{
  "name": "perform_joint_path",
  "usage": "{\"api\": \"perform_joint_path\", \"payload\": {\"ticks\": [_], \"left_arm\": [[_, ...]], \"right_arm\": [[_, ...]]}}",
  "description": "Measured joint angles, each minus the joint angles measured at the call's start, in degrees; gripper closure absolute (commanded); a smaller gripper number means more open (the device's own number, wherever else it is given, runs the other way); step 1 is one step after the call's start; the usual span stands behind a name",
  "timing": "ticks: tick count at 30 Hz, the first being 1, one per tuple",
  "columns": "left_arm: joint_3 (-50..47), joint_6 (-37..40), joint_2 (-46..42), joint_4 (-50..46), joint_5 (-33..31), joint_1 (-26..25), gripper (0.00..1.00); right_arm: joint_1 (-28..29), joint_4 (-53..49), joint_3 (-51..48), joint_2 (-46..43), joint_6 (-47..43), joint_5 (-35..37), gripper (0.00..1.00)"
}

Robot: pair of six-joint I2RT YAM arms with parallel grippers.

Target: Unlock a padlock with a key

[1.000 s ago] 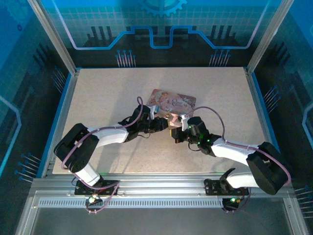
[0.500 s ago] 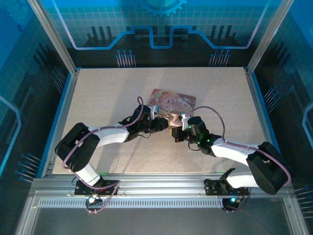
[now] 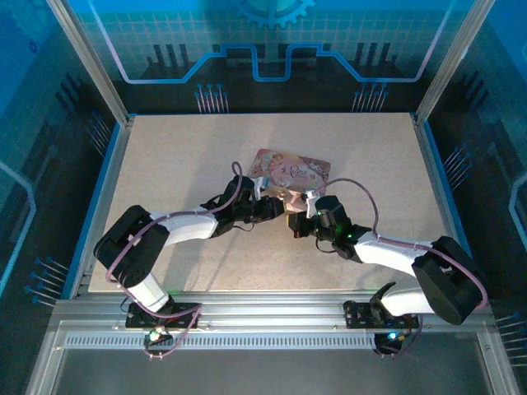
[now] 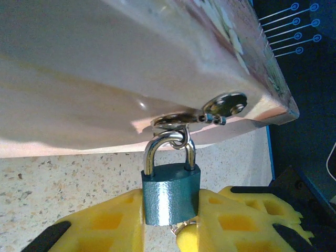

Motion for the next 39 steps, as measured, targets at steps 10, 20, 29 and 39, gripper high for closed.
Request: {"api": "perform_joint_path", "payload": {"ticks": [10, 20, 29, 39], "left_arm": [[0.6, -1.1, 0.3, 0.0, -0.1, 0.0, 0.73], [1.8, -1.4, 1.2, 0.3, -0.2, 0.1, 0.73], [2.3, -1.5, 1.6, 0.4, -0.9, 0.2, 0.73], [2.8, -1.7, 1.9, 0.3, -2.1, 0.2, 0.73]], "right_arm": [[0.0, 1.9, -0.5, 0.4, 1.6, 0.9, 0.99], [0.8, 5.9, -1.8, 0.6, 1.9, 4.6, 0.99], [0.8, 8.3, -1.8, 2.2, 1.9, 5.6, 0.99], [0.8, 9.4, -1.2, 3.5, 0.2, 6.5, 0.99]]}}
